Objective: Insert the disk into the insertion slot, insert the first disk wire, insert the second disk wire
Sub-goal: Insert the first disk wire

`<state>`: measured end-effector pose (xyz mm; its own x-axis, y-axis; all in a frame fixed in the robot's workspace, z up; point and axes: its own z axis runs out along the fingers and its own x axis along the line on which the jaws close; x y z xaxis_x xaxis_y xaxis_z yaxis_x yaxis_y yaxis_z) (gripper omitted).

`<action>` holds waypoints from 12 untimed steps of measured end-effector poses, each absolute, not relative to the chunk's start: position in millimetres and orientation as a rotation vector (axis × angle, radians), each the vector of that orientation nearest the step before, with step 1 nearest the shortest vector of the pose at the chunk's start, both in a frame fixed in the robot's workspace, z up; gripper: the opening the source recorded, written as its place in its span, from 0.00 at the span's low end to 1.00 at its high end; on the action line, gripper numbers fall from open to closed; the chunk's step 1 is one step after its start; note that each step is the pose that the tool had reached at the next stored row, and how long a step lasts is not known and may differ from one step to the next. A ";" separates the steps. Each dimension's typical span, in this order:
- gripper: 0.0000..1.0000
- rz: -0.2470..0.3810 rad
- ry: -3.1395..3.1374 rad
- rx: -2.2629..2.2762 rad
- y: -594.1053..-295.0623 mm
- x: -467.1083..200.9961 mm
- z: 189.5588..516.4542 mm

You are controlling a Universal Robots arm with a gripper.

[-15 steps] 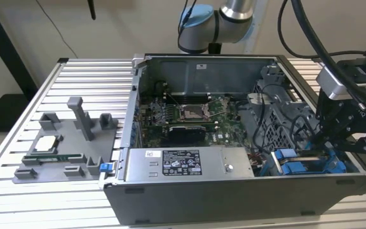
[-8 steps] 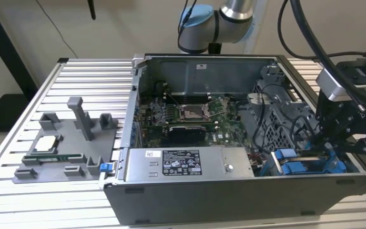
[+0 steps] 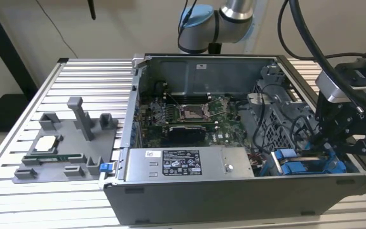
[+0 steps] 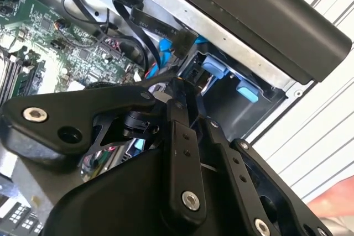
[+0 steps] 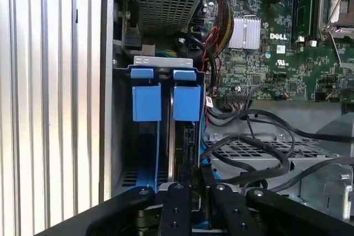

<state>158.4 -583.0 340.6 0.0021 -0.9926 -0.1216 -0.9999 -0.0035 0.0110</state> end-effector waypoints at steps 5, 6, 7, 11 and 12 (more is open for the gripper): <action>0.00 0.145 2.175 -2.150 -583.0 158.7 339.0; 0.00 0.145 2.178 -2.146 -583.0 158.7 338.9; 0.00 0.145 2.179 -2.144 -583.0 158.7 338.7; 0.00 0.148 2.185 -2.135 -583.0 158.7 337.8; 0.00 0.149 2.187 -2.132 -583.0 158.8 337.3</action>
<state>158.8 -583.0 337.3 -0.0260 -0.9915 -0.1278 -0.9996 0.0248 0.0110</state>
